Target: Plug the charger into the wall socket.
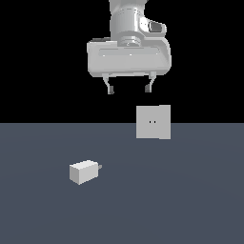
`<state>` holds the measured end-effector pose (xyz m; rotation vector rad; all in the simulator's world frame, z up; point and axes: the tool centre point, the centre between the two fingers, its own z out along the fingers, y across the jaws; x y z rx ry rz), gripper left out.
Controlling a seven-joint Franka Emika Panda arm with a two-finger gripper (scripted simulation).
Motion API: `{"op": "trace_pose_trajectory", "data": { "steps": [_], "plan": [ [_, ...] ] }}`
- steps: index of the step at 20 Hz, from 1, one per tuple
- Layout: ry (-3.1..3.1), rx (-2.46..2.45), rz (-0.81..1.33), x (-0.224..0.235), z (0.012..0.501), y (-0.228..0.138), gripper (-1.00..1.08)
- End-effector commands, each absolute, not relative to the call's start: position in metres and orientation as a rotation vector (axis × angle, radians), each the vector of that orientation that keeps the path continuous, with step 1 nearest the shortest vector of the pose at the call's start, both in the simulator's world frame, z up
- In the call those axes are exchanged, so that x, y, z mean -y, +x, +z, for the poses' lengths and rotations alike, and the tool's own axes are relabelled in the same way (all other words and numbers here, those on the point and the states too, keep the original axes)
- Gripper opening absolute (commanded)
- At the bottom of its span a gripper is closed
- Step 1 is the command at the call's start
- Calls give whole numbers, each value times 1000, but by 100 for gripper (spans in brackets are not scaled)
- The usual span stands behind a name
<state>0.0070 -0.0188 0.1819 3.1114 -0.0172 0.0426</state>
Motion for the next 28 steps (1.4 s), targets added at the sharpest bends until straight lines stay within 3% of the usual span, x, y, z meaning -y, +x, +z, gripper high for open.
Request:
{"op": "trace_pose_trajectory", "data": {
  "steps": [1, 28],
  "plan": [
    [3111, 17, 43, 19, 182, 7, 100],
    [3044, 497, 197, -15, 130, -47, 100]
  ]
}}
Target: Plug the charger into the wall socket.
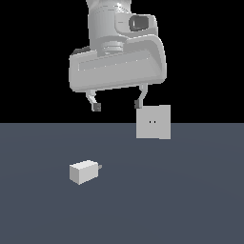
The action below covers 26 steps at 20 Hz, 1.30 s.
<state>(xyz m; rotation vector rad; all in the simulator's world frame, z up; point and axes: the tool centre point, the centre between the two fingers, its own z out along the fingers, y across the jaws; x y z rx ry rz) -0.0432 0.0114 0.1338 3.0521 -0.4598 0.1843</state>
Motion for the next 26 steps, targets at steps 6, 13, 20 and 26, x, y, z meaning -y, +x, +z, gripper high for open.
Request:
{"op": "trace_pose_trajectory", "data": {
  "steps": [6, 13, 20, 26],
  "plan": [
    [3010, 630, 239, -27, 114, -58, 100],
    [2965, 772, 284, -41, 96, -69, 100],
    [2916, 897, 324, -54, 79, -76, 100],
    [2884, 970, 347, -62, 69, -79, 100]
  ]
}}
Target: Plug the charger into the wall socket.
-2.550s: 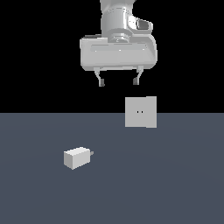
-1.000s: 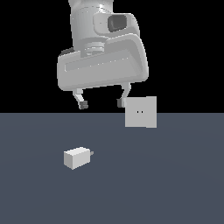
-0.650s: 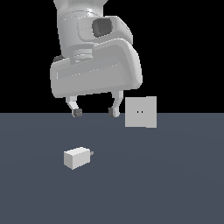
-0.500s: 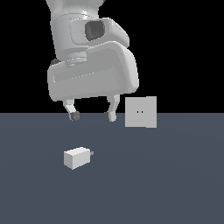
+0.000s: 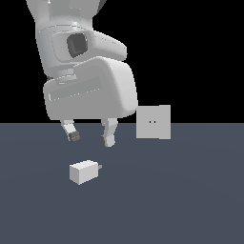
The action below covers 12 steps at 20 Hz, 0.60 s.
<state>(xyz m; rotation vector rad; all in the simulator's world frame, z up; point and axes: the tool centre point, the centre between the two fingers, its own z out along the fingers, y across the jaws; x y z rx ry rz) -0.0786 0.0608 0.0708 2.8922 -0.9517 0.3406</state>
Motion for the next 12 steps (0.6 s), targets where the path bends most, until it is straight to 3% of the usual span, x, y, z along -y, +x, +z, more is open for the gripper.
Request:
{"op": "trace_pose_trajectory", "data": {
  "steps": [1, 12],
  "plan": [
    [2880, 979, 349, -63, 67, -79, 100],
    [2866, 1008, 358, -67, 62, -81, 100]
  ]
}}
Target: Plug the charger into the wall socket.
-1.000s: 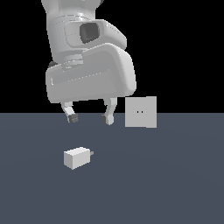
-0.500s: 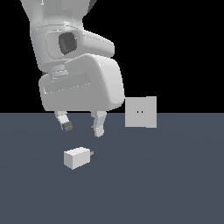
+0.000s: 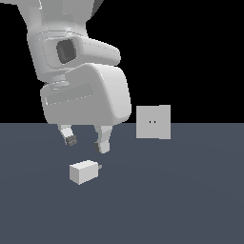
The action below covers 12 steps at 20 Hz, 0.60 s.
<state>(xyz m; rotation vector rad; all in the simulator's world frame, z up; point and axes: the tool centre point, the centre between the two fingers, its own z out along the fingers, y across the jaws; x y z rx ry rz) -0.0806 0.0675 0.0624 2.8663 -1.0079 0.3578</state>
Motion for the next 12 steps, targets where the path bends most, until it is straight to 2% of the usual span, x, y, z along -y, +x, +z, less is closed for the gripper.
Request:
{"op": "trace_pose_trajectory", "data": {
  "steps": [1, 12],
  "plan": [
    [2866, 1008, 358, -67, 60, -81, 100],
    [2865, 1013, 357, -68, 21, -81, 100]
  ]
}}
